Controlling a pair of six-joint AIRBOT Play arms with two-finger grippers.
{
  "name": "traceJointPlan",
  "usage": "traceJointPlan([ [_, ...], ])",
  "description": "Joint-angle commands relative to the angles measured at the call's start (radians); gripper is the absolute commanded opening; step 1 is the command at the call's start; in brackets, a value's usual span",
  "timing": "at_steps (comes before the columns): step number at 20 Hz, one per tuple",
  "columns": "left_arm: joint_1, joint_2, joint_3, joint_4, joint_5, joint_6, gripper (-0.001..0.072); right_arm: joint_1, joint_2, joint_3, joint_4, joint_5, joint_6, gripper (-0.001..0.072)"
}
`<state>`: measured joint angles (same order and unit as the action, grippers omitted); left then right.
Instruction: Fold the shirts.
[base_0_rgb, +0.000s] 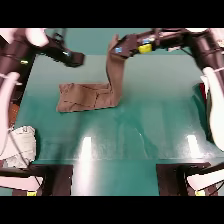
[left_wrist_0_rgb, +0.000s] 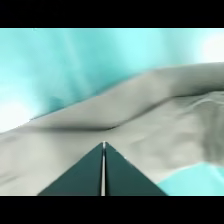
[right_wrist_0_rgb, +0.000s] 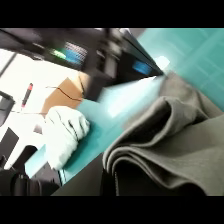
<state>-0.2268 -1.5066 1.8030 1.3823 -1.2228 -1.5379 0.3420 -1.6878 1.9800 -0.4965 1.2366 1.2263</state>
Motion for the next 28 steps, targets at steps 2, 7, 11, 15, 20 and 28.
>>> traceJointPlan([
  [2, 0.121, 0.194, 0.003, 0.195, -0.117, 0.002, 0.0025, 0.138, -0.124, 0.063, -0.002, -0.137, 0.004, 0.0012],
  [7, 0.185, 0.301, 0.003, 0.212, -0.142, 0.02, 0.0025, 0.221, -0.202, -0.01, -0.001, -0.288, -0.058, 0.0013],
  [11, 0.185, 0.308, 0.0, 0.212, -0.18, 0.027, 0.0025, 0.296, -0.271, -0.01, 0.002, -0.456, -0.081, 0.0014],
  [15, 0.185, 0.308, 0.0, 0.208, -0.193, 0.026, 0.0025, 0.409, -0.352, 0.038, 0.04, -0.644, -0.154, 0.0319],
  [20, 0.185, 0.308, 0.0, 0.208, -0.232, 0.027, 0.0025, 0.431, -0.335, 0.073, 0.031, -0.641, -0.199, 0.0701],
  [28, 0.185, 0.299, -0.025, 0.204, -0.225, 0.027, 0.0025, 0.043, -0.054, -0.345, -0.16, -0.179, -0.065, 0.0668],
])
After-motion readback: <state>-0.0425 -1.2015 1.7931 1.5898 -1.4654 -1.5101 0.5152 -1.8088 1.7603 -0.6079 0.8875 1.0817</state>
